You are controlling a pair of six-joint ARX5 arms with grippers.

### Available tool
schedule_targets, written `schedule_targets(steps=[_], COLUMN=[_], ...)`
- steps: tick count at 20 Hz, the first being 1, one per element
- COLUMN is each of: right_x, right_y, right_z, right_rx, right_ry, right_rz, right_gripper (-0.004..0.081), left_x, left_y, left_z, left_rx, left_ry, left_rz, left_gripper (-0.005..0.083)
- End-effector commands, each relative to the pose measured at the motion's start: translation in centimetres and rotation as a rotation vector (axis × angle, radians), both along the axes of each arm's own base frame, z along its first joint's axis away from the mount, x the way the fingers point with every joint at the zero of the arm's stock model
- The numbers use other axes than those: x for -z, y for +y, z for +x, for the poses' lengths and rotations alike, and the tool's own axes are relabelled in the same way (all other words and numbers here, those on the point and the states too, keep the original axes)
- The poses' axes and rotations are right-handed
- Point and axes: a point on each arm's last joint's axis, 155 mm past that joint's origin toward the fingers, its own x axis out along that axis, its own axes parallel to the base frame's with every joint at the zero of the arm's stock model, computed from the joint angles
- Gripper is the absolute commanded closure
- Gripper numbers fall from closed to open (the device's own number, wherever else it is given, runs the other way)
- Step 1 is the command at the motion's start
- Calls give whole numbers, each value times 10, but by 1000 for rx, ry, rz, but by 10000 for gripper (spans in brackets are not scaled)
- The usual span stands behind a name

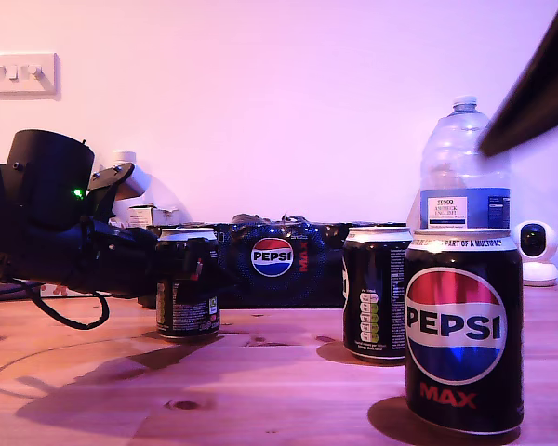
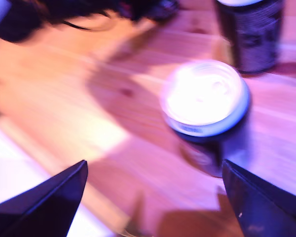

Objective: Stack up the Pepsi cans on top of each other

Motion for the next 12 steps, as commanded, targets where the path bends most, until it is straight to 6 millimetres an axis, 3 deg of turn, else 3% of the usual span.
schedule_targets(steps=[1,5,12], right_x=[28,41,47], right_y=[-15,-31,-16], right_z=[3,18,25], right_rx=[35,124,91], right_ry=[-17,-101,-190], right_rz=[-107,-172,-82], right_gripper=[-19,-19,-19], left_x=[13,14,13], left_y=[-2,-2,-2], left_z=[-5,-5,-4], left_rx=[12,12,12], left_ry=[22,23,19], left_rz=[15,16,14], left_gripper=[-11,-11,-11])
